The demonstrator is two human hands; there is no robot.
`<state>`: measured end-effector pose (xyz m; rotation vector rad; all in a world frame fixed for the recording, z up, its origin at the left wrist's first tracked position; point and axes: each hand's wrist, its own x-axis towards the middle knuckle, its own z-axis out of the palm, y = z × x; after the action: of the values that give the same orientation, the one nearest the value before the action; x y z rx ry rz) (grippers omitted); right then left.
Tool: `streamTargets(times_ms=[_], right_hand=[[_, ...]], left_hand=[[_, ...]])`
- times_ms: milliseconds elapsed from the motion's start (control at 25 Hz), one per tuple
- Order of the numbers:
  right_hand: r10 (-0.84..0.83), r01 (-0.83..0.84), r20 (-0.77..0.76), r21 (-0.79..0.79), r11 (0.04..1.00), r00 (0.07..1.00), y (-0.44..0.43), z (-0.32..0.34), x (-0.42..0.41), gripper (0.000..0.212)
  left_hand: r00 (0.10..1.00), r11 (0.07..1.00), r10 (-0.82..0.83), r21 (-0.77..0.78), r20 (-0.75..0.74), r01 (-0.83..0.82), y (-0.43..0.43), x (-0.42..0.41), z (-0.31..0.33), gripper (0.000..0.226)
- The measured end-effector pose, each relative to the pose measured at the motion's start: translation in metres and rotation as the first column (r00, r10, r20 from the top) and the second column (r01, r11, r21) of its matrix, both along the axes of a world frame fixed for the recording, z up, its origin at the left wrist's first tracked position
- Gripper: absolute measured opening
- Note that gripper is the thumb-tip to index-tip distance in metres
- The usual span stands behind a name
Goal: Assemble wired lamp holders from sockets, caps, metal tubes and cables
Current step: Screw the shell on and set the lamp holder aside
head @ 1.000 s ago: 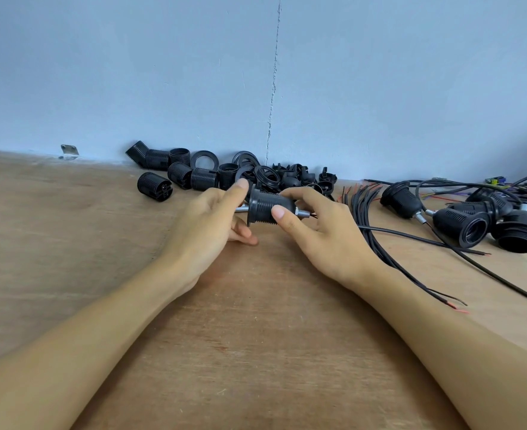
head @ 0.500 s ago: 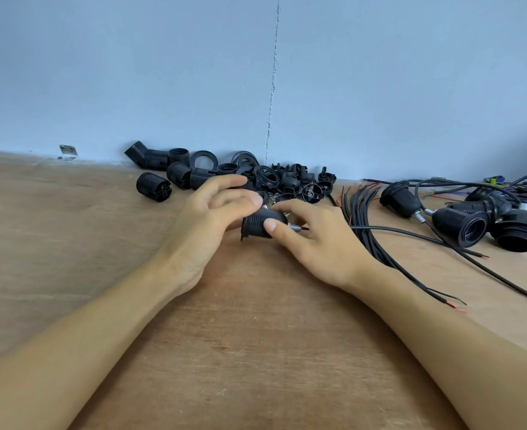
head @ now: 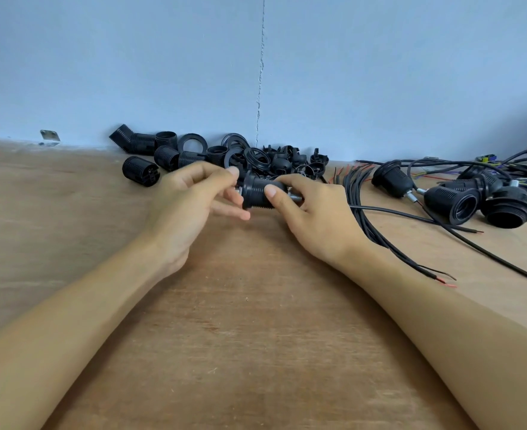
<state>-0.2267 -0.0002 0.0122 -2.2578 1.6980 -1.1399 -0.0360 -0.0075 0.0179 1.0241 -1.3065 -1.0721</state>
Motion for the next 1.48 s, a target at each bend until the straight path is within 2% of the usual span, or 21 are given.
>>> streamTargets(times_ms=[120,360,440,560,680,760,880,960,1000,1080,1120,1160,1200,1280,1400,1480], right_hand=[[0.005,-0.003,0.114,-0.016,1.000,0.993,-0.001,0.000,-0.002,0.034],[0.091,-0.085,0.120,-0.057,0.995,0.989,0.004,0.003,0.000,0.029],[0.129,-0.124,0.083,-0.052,0.991,0.988,0.007,0.005,0.001,0.030],[0.138,-0.137,0.072,-0.026,0.990,0.988,0.008,0.006,0.001,0.030],[0.142,-0.141,0.071,-0.029,0.990,0.987,0.007,0.005,-0.001,0.024],[0.142,-0.141,0.059,-0.022,0.990,0.988,0.009,0.006,0.001,0.028],[-0.002,0.004,0.019,-0.126,0.992,1.000,0.010,0.006,0.005,0.019],[-0.046,0.082,0.141,-0.261,0.962,0.989,0.012,0.010,0.009,0.023],[-0.011,0.074,0.257,-0.236,0.969,0.966,0.014,0.012,0.013,0.025],[0.015,-0.019,0.436,0.005,1.000,0.900,0.017,0.015,0.021,0.040],[0.014,-0.100,0.508,0.142,0.985,0.861,0.017,0.014,0.025,0.041],[0.010,-0.190,0.586,0.247,0.950,0.810,0.018,0.013,0.029,0.038],[0.018,-0.275,0.658,0.289,0.917,0.752,0.018,0.012,0.031,0.036],[0.030,-0.353,0.750,0.276,0.894,0.661,0.016,0.013,0.032,0.033],[0.051,-0.390,0.792,0.243,0.888,0.608,0.011,0.015,0.025,0.028],[0.064,-0.411,0.797,0.239,0.880,0.601,0.010,0.014,0.021,0.027]], left_hand=[[0.999,0.995,-0.046,0.089,0.021,0.044,0.000,-0.004,-0.008,0.034],[0.998,0.992,-0.052,0.121,0.046,0.046,-0.004,-0.002,-0.009,0.057],[0.997,0.993,-0.064,0.104,0.051,0.058,-0.003,-0.003,-0.009,0.055],[0.994,0.993,-0.105,0.057,-0.030,0.107,-0.001,0.000,-0.008,0.048],[0.979,0.979,-0.188,0.060,-0.080,0.193,-0.001,0.002,-0.007,0.047],[0.974,0.974,-0.211,0.067,-0.085,0.217,-0.001,0.001,-0.007,0.047],[0.972,0.980,-0.161,0.091,-0.174,0.179,-0.002,-0.001,-0.006,0.033],[0.947,0.979,-0.125,0.117,-0.295,0.166,-0.002,-0.002,-0.005,0.026],[0.924,0.973,-0.135,0.125,-0.358,0.191,-0.003,-0.001,-0.004,0.025],[0.878,0.956,-0.181,0.131,-0.443,0.263,-0.002,-0.001,-0.002,0.028],[0.869,0.949,-0.196,0.133,-0.455,0.284,-0.001,-0.002,-0.001,0.029],[0.871,0.946,-0.205,0.137,-0.446,0.292,0.000,-0.002,-0.001,0.029],[0.887,0.947,-0.205,0.144,-0.414,0.287,0.000,-0.004,-0.001,0.030],[0.925,0.951,-0.204,0.157,-0.322,0.265,0.000,-0.006,-0.003,0.038],[0.937,0.947,-0.248,0.141,-0.247,0.288,0.000,-0.008,-0.005,0.055],[0.937,0.947,-0.256,0.133,-0.239,0.293,0.001,-0.009,-0.005,0.058]])
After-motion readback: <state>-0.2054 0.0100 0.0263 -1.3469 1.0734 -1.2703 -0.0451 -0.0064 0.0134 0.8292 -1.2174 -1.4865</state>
